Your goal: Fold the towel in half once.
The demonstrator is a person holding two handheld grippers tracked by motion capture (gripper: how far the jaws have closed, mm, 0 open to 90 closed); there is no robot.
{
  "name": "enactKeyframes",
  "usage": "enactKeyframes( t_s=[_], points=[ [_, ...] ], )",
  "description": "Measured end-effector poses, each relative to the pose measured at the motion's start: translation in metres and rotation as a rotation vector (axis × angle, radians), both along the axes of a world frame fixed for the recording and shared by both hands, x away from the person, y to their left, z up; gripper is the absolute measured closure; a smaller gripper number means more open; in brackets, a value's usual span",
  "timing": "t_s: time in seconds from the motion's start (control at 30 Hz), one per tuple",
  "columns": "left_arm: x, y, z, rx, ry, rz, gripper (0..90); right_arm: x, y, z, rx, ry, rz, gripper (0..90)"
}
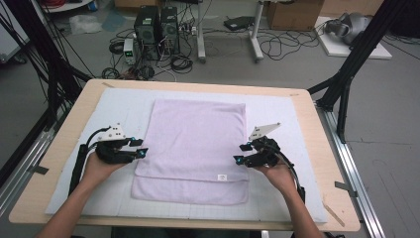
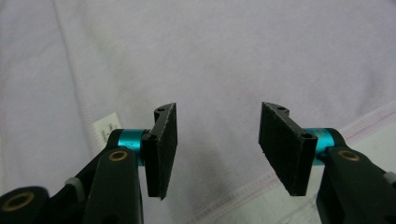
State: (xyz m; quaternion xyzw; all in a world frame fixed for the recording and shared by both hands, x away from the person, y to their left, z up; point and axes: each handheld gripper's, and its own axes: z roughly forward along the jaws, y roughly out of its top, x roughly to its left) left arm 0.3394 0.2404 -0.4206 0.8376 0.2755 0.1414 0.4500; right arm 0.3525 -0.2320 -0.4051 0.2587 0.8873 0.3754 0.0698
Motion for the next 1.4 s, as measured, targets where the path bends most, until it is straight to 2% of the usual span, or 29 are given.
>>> enactKeyframes(
  t_s=[0.03,0.1,0.13,0.3,0.5,0.6,0.7,0.8,0.9,0.97,1.17,1.23,1.4],
  points=[
    [-0.003,0.000,-0.002,-0.005,0.002,-0.006,56.0,-0.003,0.001,0.001,0.004,0.002,0.007,47.2],
    [-0.008,-0.001,-0.004,0.002,0.003,-0.017,56.5,-0.010,0.002,0.002,0.025,-0.044,0.017,48.7],
    [-0.011,0.000,-0.006,0.000,0.003,-0.019,56.6,-0.014,0.002,0.001,0.033,-0.045,0.019,48.7],
    [-0.020,0.000,-0.011,-0.002,0.023,-0.039,57.9,-0.026,-0.001,-0.013,0.052,-0.020,0.021,49.3],
    [-0.028,-0.002,-0.016,0.014,0.038,-0.075,60.6,-0.034,-0.002,-0.030,0.040,-0.001,0.032,51.5],
    [-0.029,-0.005,-0.019,0.034,0.050,-0.101,64.7,-0.036,-0.002,-0.034,0.031,0.000,0.041,54.9],
    [-0.030,-0.010,-0.023,0.076,0.065,-0.121,70.3,-0.039,0.000,-0.036,0.013,-0.007,0.046,61.4],
    [-0.030,-0.011,-0.024,0.079,0.059,-0.117,75.2,-0.040,0.001,-0.035,-0.002,-0.019,0.045,70.4],
    [-0.030,-0.011,-0.025,0.077,0.054,-0.116,83.4,-0.040,0.002,-0.035,-0.007,-0.020,0.057,81.9],
    [-0.030,-0.011,-0.025,0.075,0.062,-0.117,86.4,-0.039,0.001,-0.035,-0.004,-0.013,0.059,85.5],
    [-0.029,-0.008,-0.022,0.061,0.067,-0.115,87.7,-0.036,-0.002,-0.035,0.030,0.011,0.059,87.4],
    [-0.030,-0.007,-0.020,0.041,0.065,-0.110,87.8,-0.036,-0.003,-0.033,0.039,0.015,0.056,87.4],
    [-0.029,-0.004,-0.007,0.008,0.047,-0.098,88.0,-0.035,-0.006,-0.024,0.075,0.007,0.056,87.6]
  ],
)
